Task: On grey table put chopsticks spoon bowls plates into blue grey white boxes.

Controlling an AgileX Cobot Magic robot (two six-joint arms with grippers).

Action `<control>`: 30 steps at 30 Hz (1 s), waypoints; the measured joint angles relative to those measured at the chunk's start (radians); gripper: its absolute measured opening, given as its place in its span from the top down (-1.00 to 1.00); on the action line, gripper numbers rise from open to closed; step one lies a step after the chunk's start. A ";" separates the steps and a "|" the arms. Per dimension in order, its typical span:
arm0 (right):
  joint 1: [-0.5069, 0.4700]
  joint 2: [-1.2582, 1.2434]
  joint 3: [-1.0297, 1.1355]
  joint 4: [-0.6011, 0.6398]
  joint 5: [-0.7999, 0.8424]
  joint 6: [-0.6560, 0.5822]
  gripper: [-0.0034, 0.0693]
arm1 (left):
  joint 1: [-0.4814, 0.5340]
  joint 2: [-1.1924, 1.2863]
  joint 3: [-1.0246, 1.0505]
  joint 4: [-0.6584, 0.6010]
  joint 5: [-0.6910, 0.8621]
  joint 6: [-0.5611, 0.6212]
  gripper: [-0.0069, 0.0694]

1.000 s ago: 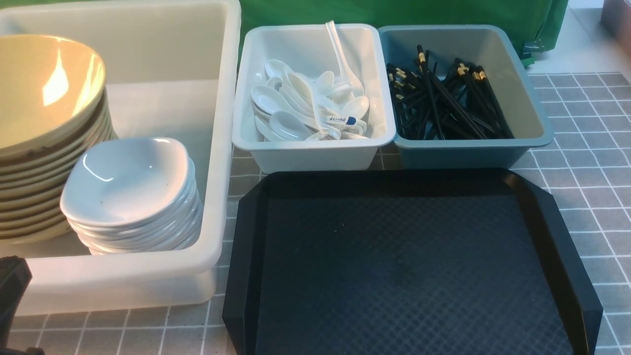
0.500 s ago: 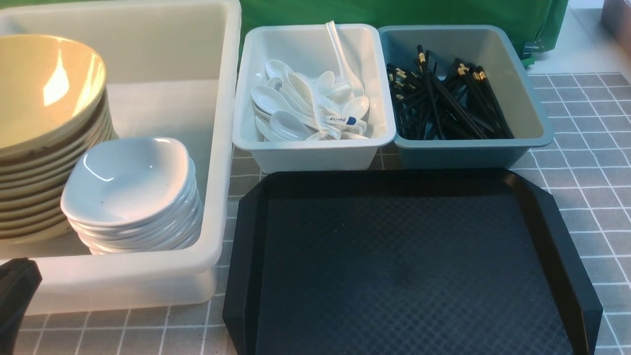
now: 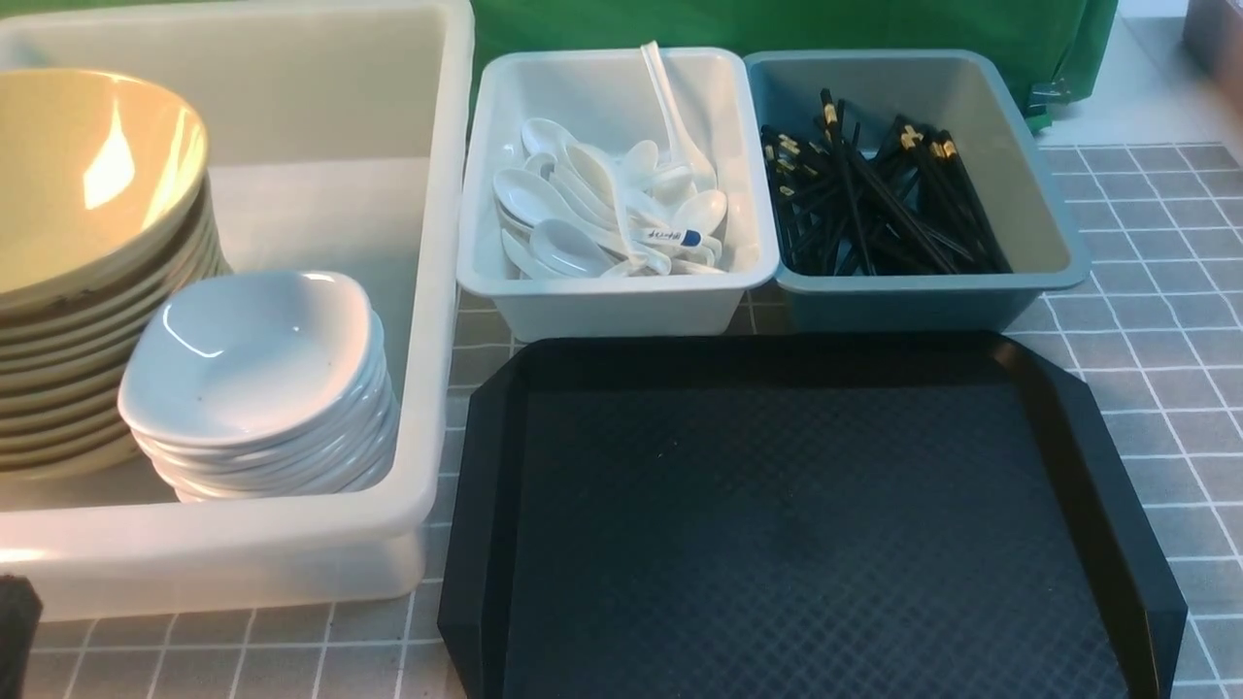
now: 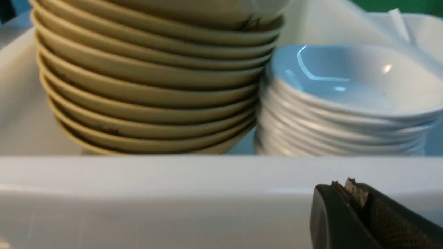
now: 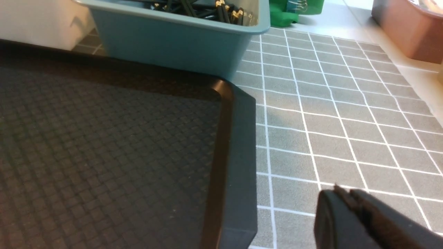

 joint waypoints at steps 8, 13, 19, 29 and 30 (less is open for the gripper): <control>0.000 0.000 -0.001 0.000 0.000 0.000 0.69 | 0.000 -0.001 0.110 0.014 -0.061 -0.083 0.85; 0.000 0.000 -0.001 0.000 0.000 0.000 0.69 | 0.000 -0.001 0.112 0.004 -0.071 -0.045 0.85; 0.000 0.000 -0.001 0.000 0.001 0.000 0.68 | 0.000 -0.001 0.113 -0.004 -0.074 -0.038 0.85; 0.000 0.000 -0.001 0.000 0.001 0.000 0.65 | 0.000 -0.001 0.113 -0.006 -0.075 -0.037 0.85; 0.000 0.000 -0.001 0.000 0.001 0.000 0.64 | 0.000 -0.001 0.113 -0.006 -0.075 -0.037 0.85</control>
